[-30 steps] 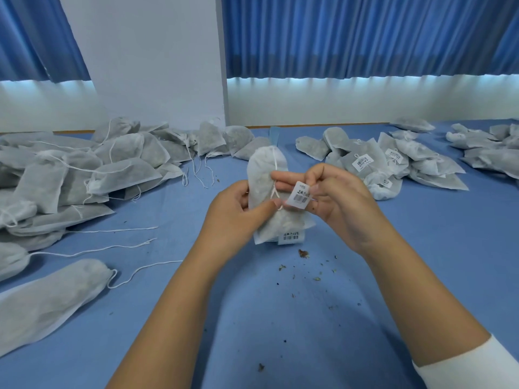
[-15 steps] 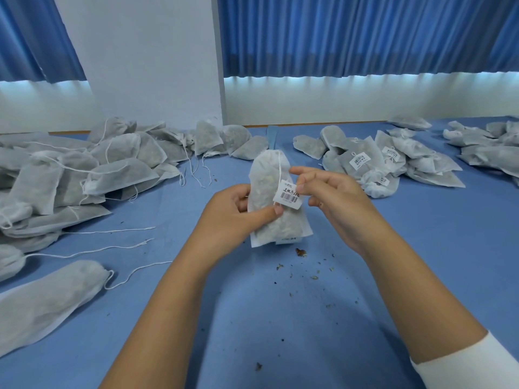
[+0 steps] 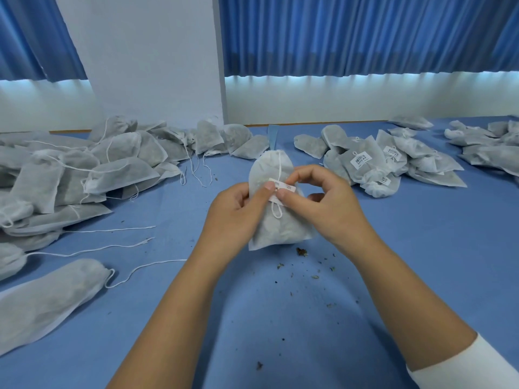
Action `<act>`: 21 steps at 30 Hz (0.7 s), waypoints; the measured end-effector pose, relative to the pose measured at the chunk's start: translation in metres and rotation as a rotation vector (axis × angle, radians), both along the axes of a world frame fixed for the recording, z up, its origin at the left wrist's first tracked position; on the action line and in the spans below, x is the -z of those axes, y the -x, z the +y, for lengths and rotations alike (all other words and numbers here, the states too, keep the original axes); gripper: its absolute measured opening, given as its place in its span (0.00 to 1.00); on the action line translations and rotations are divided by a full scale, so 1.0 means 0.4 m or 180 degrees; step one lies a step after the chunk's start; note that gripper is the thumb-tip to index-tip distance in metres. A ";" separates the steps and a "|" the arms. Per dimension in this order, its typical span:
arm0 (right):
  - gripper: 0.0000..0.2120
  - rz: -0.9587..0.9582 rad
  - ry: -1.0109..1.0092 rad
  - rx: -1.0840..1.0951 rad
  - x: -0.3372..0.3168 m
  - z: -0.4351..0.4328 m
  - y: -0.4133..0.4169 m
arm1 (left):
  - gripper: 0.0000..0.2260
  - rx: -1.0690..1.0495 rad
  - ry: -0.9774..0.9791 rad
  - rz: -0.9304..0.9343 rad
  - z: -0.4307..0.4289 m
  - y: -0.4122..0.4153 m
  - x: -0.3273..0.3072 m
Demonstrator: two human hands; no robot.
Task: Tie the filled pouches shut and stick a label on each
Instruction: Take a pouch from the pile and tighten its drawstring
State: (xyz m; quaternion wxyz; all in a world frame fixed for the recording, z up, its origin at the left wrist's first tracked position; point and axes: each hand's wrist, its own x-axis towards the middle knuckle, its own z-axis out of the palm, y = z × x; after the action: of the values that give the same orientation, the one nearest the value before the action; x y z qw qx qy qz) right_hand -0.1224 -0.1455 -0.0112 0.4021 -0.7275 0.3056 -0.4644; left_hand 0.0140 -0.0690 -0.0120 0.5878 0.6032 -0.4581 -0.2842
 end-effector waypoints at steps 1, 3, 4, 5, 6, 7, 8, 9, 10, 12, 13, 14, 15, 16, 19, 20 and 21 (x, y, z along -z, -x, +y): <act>0.10 -0.0024 0.0008 -0.0058 0.001 0.003 -0.002 | 0.14 -0.0111 0.0017 0.0077 -0.002 0.003 -0.001; 0.18 -0.0156 -0.0220 -0.0208 0.001 0.003 -0.008 | 0.12 -0.0242 -0.0009 0.0266 -0.005 0.006 -0.005; 0.21 -0.0228 -0.0431 -0.0233 0.000 0.002 -0.009 | 0.11 -0.0251 -0.0006 0.0376 -0.006 0.005 -0.005; 0.20 -0.0301 -0.0683 -0.0219 -0.001 0.001 -0.010 | 0.11 -0.0228 0.0005 0.0452 -0.007 0.002 -0.005; 0.17 -0.0377 -0.0956 -0.0212 -0.003 -0.001 -0.009 | 0.12 -0.0183 0.0009 0.0478 -0.006 0.001 -0.006; 0.13 -0.0449 -0.1220 -0.0253 -0.006 -0.004 -0.007 | 0.13 -0.0114 -0.0002 0.0462 -0.005 -0.001 -0.006; 0.10 -0.0520 -0.1440 -0.0353 -0.006 -0.006 -0.004 | 0.13 -0.0046 -0.0038 0.0438 -0.003 -0.003 -0.005; 0.08 -0.0604 -0.1617 -0.0488 -0.005 -0.008 -0.002 | 0.13 0.0004 -0.0092 0.0427 -0.002 -0.004 -0.004; 0.07 -0.0691 -0.1737 -0.0611 -0.004 -0.009 0.000 | 0.12 0.0034 -0.0154 0.0431 -0.002 -0.006 -0.002; 0.07 -0.0755 -0.1745 -0.0661 -0.004 -0.011 0.002 | 0.12 0.0035 -0.0230 0.0471 -0.004 -0.005 -0.001; 0.07 -0.0738 -0.1681 -0.0616 -0.004 -0.010 0.001 | 0.12 -0.0011 -0.0228 0.0486 -0.005 -0.004 -0.001; 0.09 -0.0701 -0.1612 -0.0583 -0.005 -0.008 0.000 | 0.13 -0.0075 -0.0203 0.0489 -0.006 -0.003 -0.001; 0.11 -0.0648 -0.1546 -0.0582 -0.007 -0.004 -0.002 | 0.13 -0.0136 -0.0157 0.0481 -0.007 -0.002 0.000; 0.14 -0.0578 -0.1462 -0.0599 -0.008 0.000 -0.004 | 0.13 -0.0174 -0.0110 0.0472 -0.008 -0.001 0.000; 0.19 -0.0417 -0.1195 -0.0520 -0.007 0.008 -0.009 | 0.13 -0.0170 -0.0045 0.0452 -0.011 -0.003 0.003; 0.21 -0.0376 -0.1131 -0.0443 -0.007 0.008 -0.010 | 0.13 -0.0185 -0.0048 0.0436 -0.013 -0.004 0.005; 0.23 -0.0305 -0.1071 -0.0369 -0.006 0.007 -0.010 | 0.14 -0.0231 -0.0046 0.0413 -0.016 -0.006 0.009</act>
State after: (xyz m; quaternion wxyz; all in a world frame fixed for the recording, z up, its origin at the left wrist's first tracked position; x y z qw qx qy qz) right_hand -0.1185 -0.1426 -0.0088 0.5583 -0.6434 0.3170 -0.4169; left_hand 0.0163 -0.0755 -0.0156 0.6218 0.6039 -0.3948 -0.3045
